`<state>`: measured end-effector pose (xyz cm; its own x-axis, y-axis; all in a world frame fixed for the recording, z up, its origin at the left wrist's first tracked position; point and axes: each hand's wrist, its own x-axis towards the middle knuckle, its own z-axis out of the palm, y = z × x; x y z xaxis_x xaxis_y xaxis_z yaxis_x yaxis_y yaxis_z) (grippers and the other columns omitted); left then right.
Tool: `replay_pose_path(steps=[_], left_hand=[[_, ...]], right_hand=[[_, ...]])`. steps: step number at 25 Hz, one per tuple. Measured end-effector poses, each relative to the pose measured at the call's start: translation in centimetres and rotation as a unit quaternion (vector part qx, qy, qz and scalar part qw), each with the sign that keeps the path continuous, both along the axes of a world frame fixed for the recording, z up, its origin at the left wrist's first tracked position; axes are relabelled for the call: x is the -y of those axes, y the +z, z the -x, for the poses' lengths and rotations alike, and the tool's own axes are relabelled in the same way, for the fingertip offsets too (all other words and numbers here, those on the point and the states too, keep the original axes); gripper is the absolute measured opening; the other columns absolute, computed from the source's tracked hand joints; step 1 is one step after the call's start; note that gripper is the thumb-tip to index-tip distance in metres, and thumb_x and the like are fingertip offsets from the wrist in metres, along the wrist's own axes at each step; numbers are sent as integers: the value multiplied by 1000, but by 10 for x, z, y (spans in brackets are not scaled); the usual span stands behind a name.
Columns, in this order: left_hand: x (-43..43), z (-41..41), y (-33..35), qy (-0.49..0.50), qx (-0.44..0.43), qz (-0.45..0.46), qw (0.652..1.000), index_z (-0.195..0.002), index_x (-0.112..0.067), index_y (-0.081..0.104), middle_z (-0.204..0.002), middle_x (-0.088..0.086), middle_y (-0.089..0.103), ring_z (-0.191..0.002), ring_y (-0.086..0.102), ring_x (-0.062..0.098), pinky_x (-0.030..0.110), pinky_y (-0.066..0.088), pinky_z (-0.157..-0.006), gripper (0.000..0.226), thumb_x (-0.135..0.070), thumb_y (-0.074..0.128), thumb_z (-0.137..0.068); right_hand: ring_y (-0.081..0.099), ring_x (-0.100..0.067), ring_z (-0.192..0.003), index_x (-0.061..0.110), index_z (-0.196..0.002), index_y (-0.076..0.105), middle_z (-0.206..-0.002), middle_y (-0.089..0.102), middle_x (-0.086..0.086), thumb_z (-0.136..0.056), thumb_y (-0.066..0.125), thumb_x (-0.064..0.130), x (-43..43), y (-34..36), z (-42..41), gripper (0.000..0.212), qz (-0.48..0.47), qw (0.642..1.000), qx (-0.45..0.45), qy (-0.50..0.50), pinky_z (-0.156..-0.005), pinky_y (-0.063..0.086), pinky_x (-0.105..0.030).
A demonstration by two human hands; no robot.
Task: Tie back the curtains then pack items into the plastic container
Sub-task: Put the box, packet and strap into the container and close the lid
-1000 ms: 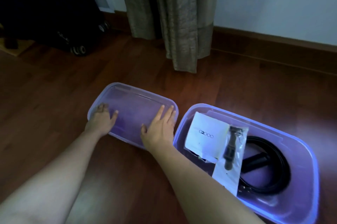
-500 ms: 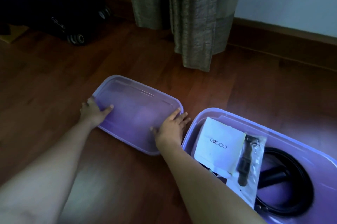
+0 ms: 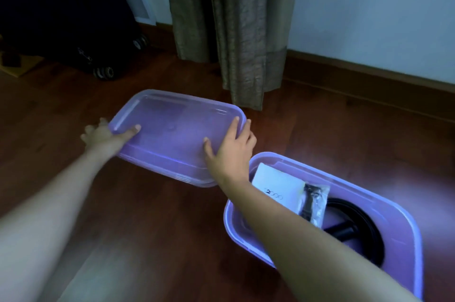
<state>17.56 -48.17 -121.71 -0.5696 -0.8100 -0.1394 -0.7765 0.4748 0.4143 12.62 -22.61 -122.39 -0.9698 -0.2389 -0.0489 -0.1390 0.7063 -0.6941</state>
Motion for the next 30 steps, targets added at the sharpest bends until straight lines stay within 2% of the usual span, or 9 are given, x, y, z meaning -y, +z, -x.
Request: replay_pose_path(steps=[5,7,10,12,15,22,25,27,30], left_hand=[[-102,-5,13,-43,-91,-104,990,-117,-12,54,-123,20,51,-120,44,39,48,38,-102,98,-80,63,-46],[-147,-10,7,-59,-113,-138,982,-106,-9,55,-109,16,60,-107,56,37,45,47,-90,87,-76,69,-53],[-215,-23,-1,-99,-106,-172,974,-116,-8,47,-109,15,61,-103,58,36,39,44,-80,57,-43,70,-79],[-245,-37,-8,-151,-91,-170,969,-133,-6,40,-124,20,57,-112,56,38,39,42,-87,60,-31,66,-85],[-270,-57,-21,-231,-59,-155,959,-148,-5,21,-149,19,35,-134,37,35,36,30,-106,72,-26,59,-91],[-270,-70,-26,-268,-36,-130,954,-147,-2,21,-151,17,31,-138,31,31,35,27,-110,70,-28,56,-92],[-269,-69,-21,-259,-58,-112,958,-135,-2,38,-136,19,48,-125,46,36,37,38,-96,58,-28,62,-88],[-264,-54,-13,-222,-62,-142,963,-128,-8,42,-127,17,55,-115,53,37,36,39,-86,49,-38,55,-91],[-248,-11,-15,-175,-36,-208,962,-131,-17,45,-131,10,56,-116,53,35,40,40,-95,55,-56,35,-94]], right_hand=[[11,-39,-137,4,-149,8,-155,4,-25,-90,55,41,-110,21,2,84,-21,997,-68,-29,-112,12,-41],[12,-38,-138,5,-149,13,-155,7,-23,-89,57,40,-161,21,0,82,-36,996,-67,-56,-112,15,-40],[19,-37,-138,7,-147,24,-154,18,-20,-85,60,44,-241,15,-22,81,-41,991,-47,-115,-111,19,-37],[25,-37,-135,6,-145,30,-151,25,-21,-79,57,48,-277,8,-47,83,-41,986,-44,-153,-111,23,-39],[26,-38,-135,5,-145,30,-150,27,-21,-80,62,45,-303,-8,-83,83,-41,981,-23,-188,-111,24,-42],[24,-38,-136,8,-147,23,-154,21,-18,-84,66,38,-305,-29,-105,83,-35,984,13,-176,-112,23,-43],[22,-32,-140,13,-148,21,-155,21,-12,-79,57,57,-309,-30,-105,89,-41,983,10,-179,-113,21,-41],[23,-27,-141,18,-148,19,-155,23,-8,-76,46,64,-311,-29,-96,90,-33,979,8,-203,-114,22,-41],[29,-30,-140,16,-150,11,-155,25,-11,-90,40,60,-314,-29,-77,80,48,955,87,-280,-113,24,-41]])
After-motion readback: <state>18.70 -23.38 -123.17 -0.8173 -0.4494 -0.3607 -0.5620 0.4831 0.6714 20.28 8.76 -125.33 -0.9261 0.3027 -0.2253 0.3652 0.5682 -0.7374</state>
